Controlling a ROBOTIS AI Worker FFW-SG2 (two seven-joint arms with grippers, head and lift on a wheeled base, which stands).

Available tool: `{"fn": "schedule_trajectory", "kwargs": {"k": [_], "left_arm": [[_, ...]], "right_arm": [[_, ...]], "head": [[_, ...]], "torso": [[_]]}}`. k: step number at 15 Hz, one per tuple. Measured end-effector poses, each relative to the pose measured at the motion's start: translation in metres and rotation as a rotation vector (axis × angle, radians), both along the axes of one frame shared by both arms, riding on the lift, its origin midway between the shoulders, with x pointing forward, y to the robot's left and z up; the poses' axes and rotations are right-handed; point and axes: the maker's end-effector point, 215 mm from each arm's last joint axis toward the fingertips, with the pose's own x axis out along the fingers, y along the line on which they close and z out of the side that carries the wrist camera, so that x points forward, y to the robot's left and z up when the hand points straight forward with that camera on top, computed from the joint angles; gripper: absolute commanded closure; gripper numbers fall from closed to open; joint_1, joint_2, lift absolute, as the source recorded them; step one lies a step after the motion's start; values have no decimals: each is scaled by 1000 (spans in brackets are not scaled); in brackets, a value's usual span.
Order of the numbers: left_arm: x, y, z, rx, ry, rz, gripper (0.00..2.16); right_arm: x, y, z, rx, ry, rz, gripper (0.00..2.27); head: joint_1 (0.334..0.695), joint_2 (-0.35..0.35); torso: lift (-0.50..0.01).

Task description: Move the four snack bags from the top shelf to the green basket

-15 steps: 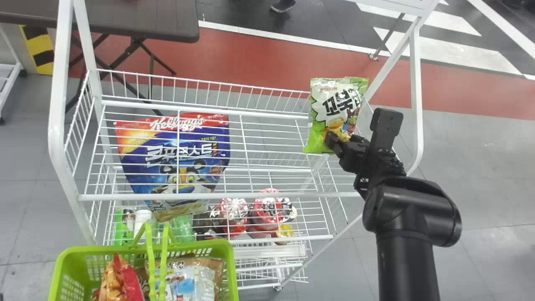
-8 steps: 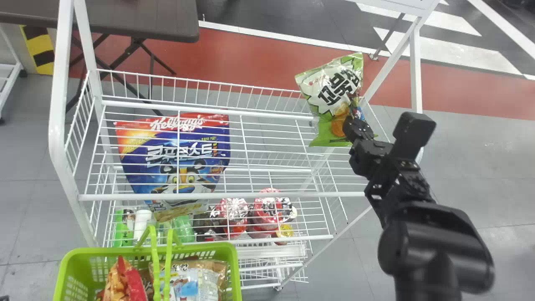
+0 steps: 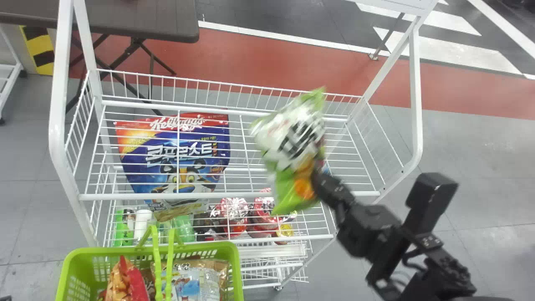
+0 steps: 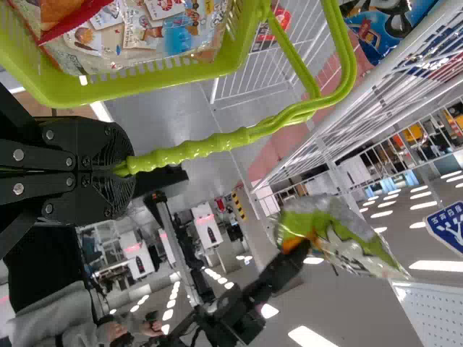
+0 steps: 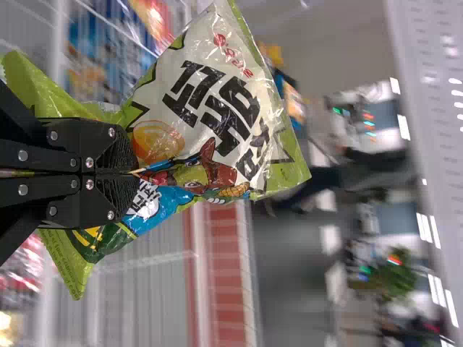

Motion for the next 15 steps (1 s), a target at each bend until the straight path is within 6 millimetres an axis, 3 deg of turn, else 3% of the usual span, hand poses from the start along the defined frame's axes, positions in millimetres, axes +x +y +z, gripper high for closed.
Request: {"fn": "schedule_trajectory", "kwargs": {"k": [5,9,11,15], "left_arm": [[2,-2,0,0,-3,9,1686],[2,-3,1,-1,-6,8,1686],[3,-2,1,-1,-7,8,1686],[3,-5,1,4,-8,3,1686]], "right_arm": [[-85,52,-94,109,365,130,2240],[-121,65,-167,10,496,185,2240],[-130,76,-181,-5,515,217,2240],[-140,124,-168,23,492,314,2240]], "head": [[695,-350],[695,-350],[695,-350],[695,-316]], "torso": [[0],[0],[0],[0]]}}
